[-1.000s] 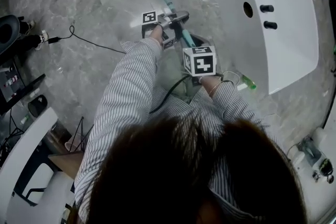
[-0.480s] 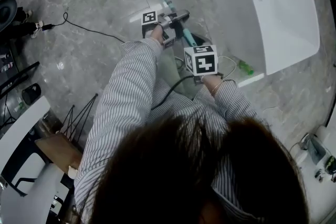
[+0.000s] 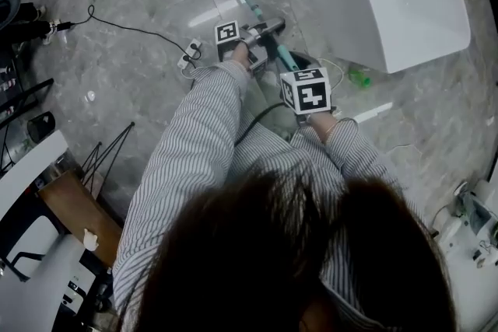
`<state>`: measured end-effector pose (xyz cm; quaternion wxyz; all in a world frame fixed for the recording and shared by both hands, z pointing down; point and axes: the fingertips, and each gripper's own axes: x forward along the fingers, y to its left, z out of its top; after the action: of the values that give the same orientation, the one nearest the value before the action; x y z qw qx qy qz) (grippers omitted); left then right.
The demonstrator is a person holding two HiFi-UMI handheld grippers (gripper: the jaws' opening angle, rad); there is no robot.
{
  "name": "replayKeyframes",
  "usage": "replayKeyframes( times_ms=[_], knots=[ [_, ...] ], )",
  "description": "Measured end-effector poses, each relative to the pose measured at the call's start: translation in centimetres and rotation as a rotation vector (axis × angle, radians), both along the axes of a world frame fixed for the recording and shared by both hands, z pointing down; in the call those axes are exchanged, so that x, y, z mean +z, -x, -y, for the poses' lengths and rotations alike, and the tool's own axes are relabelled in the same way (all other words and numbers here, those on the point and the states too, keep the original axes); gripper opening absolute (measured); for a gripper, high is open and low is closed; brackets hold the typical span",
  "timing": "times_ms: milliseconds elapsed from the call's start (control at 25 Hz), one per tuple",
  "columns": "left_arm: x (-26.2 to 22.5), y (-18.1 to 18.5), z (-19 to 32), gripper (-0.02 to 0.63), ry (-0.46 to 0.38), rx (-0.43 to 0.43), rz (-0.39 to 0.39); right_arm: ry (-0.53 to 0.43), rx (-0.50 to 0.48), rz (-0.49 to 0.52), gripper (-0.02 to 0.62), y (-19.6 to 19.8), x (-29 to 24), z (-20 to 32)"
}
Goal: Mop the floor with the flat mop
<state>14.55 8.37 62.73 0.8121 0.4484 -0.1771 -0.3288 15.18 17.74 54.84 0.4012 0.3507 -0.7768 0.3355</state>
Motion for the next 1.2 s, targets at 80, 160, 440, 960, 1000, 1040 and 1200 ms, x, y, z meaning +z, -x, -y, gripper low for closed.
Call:
replayKeyframes(
  times_ms=[80, 160, 440, 960, 1000, 1040, 1200],
  knots=[
    [-0.1, -1.5, -1.9, 0.099, 0.004, -0.002, -0.01, 0.006, -0.002, -0.004, 0.114, -1.6, -0.1, -1.9],
    [-0.1, -3.1, -3.6, 0.097, 0.014, 0.003, -0.013, 0.009, -0.001, -0.006, 0.114, -3.2, -0.2, -3.5],
    [-0.3, -5.5, -7.6, 0.095, 0.032, 0.015, 0.002, 0.017, 0.011, 0.01, 0.114, -5.4, -0.5, -7.5],
    [-0.2, -5.6, -8.2, 0.095, 0.031, 0.019, 0.006, 0.007, 0.005, 0.007, 0.114, -5.4, -0.4, -8.1],
    [-0.2, -5.6, -8.2, 0.097, 0.031, 0.02, 0.006, 0.007, 0.004, 0.007, 0.114, -5.4, -0.5, -8.1],
    [-0.3, -5.6, -8.3, 0.097, 0.031, 0.02, 0.006, 0.008, 0.002, 0.006, 0.114, -5.4, -0.5, -8.1],
    [-0.1, -5.8, -8.6, 0.096, 0.027, 0.037, 0.006, 0.008, -0.004, 0.001, 0.114, -5.5, -0.3, -8.4]
  ],
)
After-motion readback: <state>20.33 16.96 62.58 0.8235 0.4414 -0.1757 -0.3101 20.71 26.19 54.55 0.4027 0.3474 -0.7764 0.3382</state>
